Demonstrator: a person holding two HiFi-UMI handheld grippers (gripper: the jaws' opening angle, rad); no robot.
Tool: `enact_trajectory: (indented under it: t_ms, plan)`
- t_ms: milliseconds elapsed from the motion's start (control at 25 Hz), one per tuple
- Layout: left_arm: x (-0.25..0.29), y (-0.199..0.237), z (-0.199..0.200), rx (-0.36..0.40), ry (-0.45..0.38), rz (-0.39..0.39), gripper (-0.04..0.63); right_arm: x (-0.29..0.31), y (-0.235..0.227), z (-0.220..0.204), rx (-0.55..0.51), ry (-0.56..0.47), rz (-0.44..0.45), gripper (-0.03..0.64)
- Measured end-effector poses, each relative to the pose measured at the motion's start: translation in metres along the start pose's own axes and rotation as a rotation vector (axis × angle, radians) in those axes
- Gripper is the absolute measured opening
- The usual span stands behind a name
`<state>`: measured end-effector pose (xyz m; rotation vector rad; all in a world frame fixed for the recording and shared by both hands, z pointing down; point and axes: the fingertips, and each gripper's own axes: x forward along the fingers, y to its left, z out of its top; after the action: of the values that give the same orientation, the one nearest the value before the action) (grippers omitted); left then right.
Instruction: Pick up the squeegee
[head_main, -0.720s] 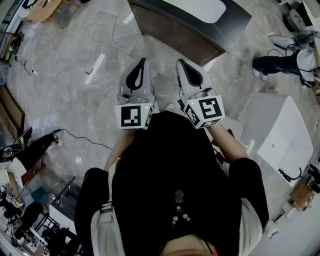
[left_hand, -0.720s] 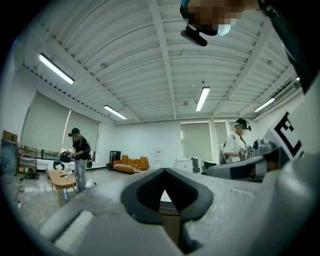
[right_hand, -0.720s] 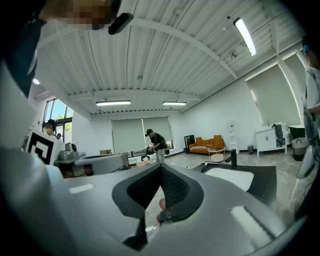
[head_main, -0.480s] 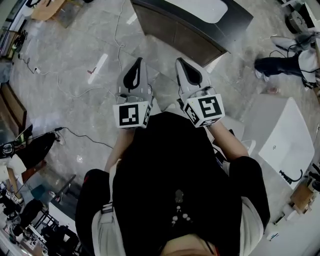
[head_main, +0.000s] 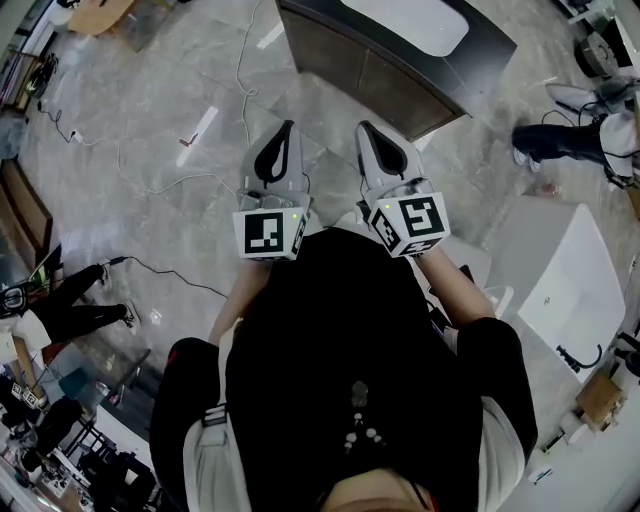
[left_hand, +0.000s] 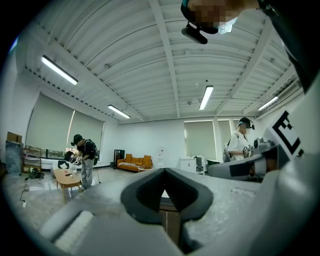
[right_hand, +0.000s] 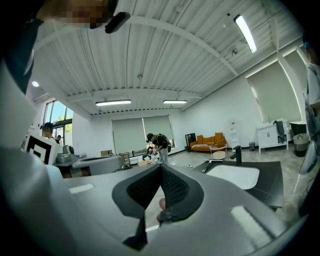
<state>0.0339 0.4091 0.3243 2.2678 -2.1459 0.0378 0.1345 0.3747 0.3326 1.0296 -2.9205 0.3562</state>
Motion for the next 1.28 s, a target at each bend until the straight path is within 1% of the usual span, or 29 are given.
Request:
enact_trajectory:
  t_ms: [80, 200, 400, 640, 760, 880, 1000, 1120, 1280]
  plan:
    - [0.0, 0.013, -0.005, -0.012, 0.012, -0.002, 0.002, 0.011, 0.008, -0.004, 0.011, 0.012, -0.004, 0.0]
    - [0.003, 0.034, -0.01, -0.033, 0.011, -0.006, 0.002, 0.024, 0.022, -0.009, -0.011, 0.025, 0.0, 0.0]
    - [0.015, 0.061, -0.01, -0.042, 0.0, -0.043, 0.002, 0.051, 0.031, -0.009, -0.022, 0.031, -0.039, 0.0]
    - [0.022, 0.1, -0.008, -0.037, -0.017, -0.091, 0.002, 0.081, 0.05, -0.002, -0.005, -0.022, -0.09, 0.002]
    - [0.023, 0.117, -0.007, -0.035, -0.024, -0.11, 0.002, 0.09, 0.061, -0.006, -0.007, -0.023, -0.111, 0.002]
    - [0.024, 0.116, -0.007, -0.029, -0.032, -0.131, 0.002, 0.086, 0.064, -0.012, -0.023, -0.005, -0.118, 0.002]
    - [0.023, 0.105, -0.009, -0.038, -0.034, -0.142, 0.002, 0.071, 0.054, -0.014, -0.027, 0.007, -0.15, 0.002]
    - [0.028, 0.115, -0.013, -0.056, -0.029, -0.151, 0.002, 0.077, 0.052, -0.013, -0.03, 0.011, -0.182, 0.002]
    - [0.031, 0.12, -0.016, -0.053, -0.029, -0.16, 0.002, 0.086, 0.047, -0.017, -0.029, 0.022, -0.192, 0.002]
